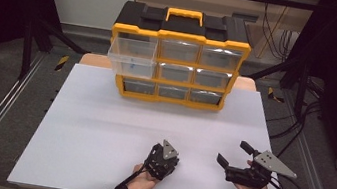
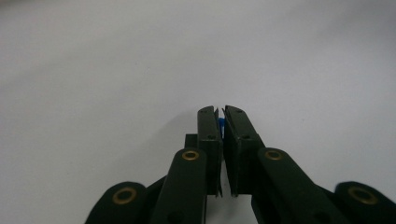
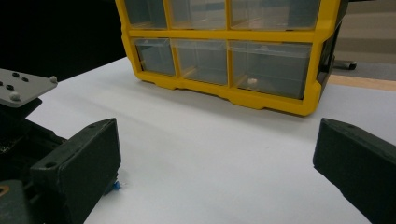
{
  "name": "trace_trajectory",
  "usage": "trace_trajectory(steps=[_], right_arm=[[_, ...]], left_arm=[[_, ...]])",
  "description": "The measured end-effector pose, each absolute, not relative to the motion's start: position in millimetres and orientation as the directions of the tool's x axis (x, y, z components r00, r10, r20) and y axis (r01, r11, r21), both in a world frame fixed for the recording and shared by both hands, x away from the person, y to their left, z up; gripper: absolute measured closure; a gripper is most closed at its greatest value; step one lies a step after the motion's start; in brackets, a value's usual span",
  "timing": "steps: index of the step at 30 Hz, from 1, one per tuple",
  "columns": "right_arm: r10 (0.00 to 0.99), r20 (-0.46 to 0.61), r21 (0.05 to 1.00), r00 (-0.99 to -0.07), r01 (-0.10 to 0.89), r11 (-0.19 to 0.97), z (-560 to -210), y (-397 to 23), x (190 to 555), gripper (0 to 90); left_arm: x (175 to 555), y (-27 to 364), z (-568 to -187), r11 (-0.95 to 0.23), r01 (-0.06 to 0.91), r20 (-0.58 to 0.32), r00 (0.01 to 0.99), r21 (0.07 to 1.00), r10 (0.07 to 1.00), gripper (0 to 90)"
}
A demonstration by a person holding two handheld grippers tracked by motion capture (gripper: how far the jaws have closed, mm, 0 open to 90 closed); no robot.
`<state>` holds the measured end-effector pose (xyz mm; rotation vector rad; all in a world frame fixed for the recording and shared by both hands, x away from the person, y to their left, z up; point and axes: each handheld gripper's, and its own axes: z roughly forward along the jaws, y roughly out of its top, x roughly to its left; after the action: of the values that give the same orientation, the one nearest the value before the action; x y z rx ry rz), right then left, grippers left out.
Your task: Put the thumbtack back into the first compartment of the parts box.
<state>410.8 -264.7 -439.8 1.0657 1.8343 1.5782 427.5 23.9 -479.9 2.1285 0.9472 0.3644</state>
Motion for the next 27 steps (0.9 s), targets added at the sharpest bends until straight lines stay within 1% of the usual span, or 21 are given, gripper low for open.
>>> trace_trajectory(steps=[14,17,20,26,27], right_arm=[[0.809,0.118,0.971,-0.576,0.239,0.028,-440,-265,411,1.4],[0.805,0.132,0.969,-0.578,0.245,0.017,-440,-264,410,1.4],[0.81,0.116,0.971,-0.575,0.237,0.03,-440,-265,411,1.4],[0.811,0.116,0.971,-0.573,0.239,0.03,-440,-265,411,1.5],[0.806,0.131,0.969,-0.577,0.245,0.019,-440,-264,411,1.4]], left_arm=[[430,59,-447,-0.355,0.491,-0.074,0.66,0.796,0.748,85.3],[429,66,-438,-0.33,0.486,-0.085,0.653,0.809,0.752,85.3],[429,75,-429,-0.325,0.476,-0.083,0.654,0.817,0.752,85.3],[429,92,-409,-0.297,0.446,-0.078,0.651,0.844,0.755,85.3],[430,93,-406,-0.28,0.442,-0.085,0.644,0.852,0.76,85.3]])
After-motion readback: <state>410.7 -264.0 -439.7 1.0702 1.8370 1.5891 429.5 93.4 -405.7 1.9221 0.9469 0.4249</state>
